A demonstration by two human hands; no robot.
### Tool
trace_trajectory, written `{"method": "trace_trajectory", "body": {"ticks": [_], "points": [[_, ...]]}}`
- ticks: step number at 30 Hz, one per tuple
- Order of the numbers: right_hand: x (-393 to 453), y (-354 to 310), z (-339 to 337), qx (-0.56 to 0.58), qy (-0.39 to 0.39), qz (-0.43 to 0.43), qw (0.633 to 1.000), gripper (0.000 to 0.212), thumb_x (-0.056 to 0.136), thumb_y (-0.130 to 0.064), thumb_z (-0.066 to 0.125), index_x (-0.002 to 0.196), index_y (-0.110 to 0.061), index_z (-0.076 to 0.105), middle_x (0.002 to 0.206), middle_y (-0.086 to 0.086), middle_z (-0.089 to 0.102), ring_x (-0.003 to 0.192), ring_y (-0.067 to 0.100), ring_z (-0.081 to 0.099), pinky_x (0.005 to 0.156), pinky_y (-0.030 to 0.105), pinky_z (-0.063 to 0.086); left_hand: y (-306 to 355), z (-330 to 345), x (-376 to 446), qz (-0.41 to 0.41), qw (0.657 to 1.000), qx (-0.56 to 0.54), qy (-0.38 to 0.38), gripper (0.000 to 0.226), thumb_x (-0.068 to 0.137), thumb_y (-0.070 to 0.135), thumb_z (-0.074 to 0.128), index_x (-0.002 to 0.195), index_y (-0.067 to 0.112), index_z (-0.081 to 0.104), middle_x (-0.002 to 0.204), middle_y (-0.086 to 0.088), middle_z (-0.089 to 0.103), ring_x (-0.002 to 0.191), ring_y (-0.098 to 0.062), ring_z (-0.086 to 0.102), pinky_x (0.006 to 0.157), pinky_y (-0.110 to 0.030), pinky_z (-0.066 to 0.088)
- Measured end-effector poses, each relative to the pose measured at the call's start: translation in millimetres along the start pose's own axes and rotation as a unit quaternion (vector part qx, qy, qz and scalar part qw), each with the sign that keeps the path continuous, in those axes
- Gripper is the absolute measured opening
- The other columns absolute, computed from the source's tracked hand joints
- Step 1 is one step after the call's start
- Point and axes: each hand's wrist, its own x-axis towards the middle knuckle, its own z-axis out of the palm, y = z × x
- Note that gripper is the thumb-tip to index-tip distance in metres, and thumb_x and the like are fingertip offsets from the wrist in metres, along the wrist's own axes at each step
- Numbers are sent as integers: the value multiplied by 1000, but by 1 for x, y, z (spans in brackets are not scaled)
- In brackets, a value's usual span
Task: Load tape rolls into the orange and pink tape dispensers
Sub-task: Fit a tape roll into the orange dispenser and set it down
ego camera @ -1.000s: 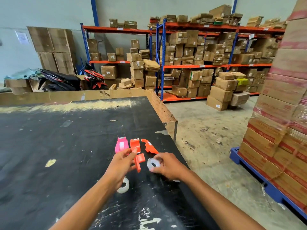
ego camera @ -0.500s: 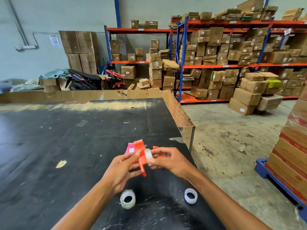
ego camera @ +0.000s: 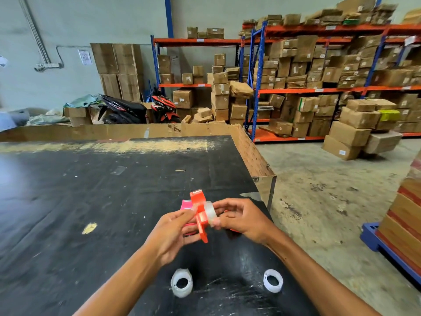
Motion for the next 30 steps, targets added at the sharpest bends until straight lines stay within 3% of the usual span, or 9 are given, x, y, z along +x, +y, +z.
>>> {"method": "trace_trajectory", "body": {"ticks": [8, 12, 14, 15, 17, 21, 24, 27, 30], "points": [[-5, -6, 14, -34, 15, -22, 999, 36, 71, -11, 82, 104, -15, 69, 81, -7, 71, 70, 1, 63, 55, 7, 46, -4, 6, -3, 7, 997, -54, -45, 42, 77, 31, 61, 103, 0, 71, 97, -16, 76, 81, -22, 73, 65, -33, 61], [-6, -1, 13, -43, 23, -20, 999, 25, 76, -30, 77, 99, -34, 71, 78, -14, 72, 70, -1, 62, 52, 8, 45, -7, 7, -2, -14, 996, -77, -30, 38, 77, 32, 64, 100, 5, 73, 96, -16, 76, 85, -25, 73, 67, -34, 62], [0, 2, 7, -33, 90, -7, 995, 9, 82, -36, 69, 89, -34, 73, 78, -9, 73, 68, 4, 64, 55, 14, 50, -7, 7, -3, -5, 998, -61, -4, 31, 84, 27, 60, 102, 4, 71, 91, -15, 75, 81, -24, 73, 68, -34, 62], [5, 6, 1, -48, 140, 6, 989, 11, 84, -36, 66, 84, -28, 74, 76, -7, 72, 67, 8, 64, 55, 15, 51, -6, 7, -3, 1, 999, -52, 8, 26, 87, 25, 58, 99, 6, 71, 87, -13, 76, 77, -22, 73, 68, -34, 62], [14, 19, -10, -167, 205, 57, 963, 21, 86, -35, 63, 81, -18, 74, 78, -1, 72, 74, 16, 66, 64, 21, 53, -5, 6, -6, 12, 999, -40, 28, 22, 90, 23, 56, 94, 8, 71, 81, -9, 76, 72, -20, 73, 70, -34, 60], [23, 50, -11, -403, 136, 192, 884, 28, 84, -39, 59, 98, -17, 71, 101, 9, 73, 96, 28, 65, 81, 37, 51, -5, 5, -12, 25, 998, -18, 55, 21, 90, 19, 58, 99, 3, 66, 77, -8, 72, 65, -18, 71, 61, -29, 60], [26, 59, -6, -482, 129, 186, 846, 32, 85, -32, 60, 114, -20, 65, 115, 12, 69, 108, 33, 61, 84, 38, 50, -6, 6, -16, 30, 998, -13, 60, 17, 90, 17, 58, 96, 4, 66, 73, -5, 73, 63, -17, 71, 54, -26, 58], [26, 57, -6, -404, 157, 195, 880, 39, 78, -30, 71, 115, -18, 64, 112, 9, 69, 103, 28, 64, 84, 35, 50, -6, 6, -19, 32, 998, -10, 61, 17, 90, 17, 58, 97, 4, 67, 72, -5, 74, 63, -17, 72, 53, -26, 58], [18, 39, -4, -132, 189, 188, 955, 47, 71, -22, 80, 114, -14, 63, 87, 8, 72, 72, 16, 64, 70, 31, 51, -6, 4, -19, 34, 998, -8, 58, 19, 90, 17, 58, 99, 3, 66, 72, -4, 74, 64, -17, 72, 56, -27, 59]]}}
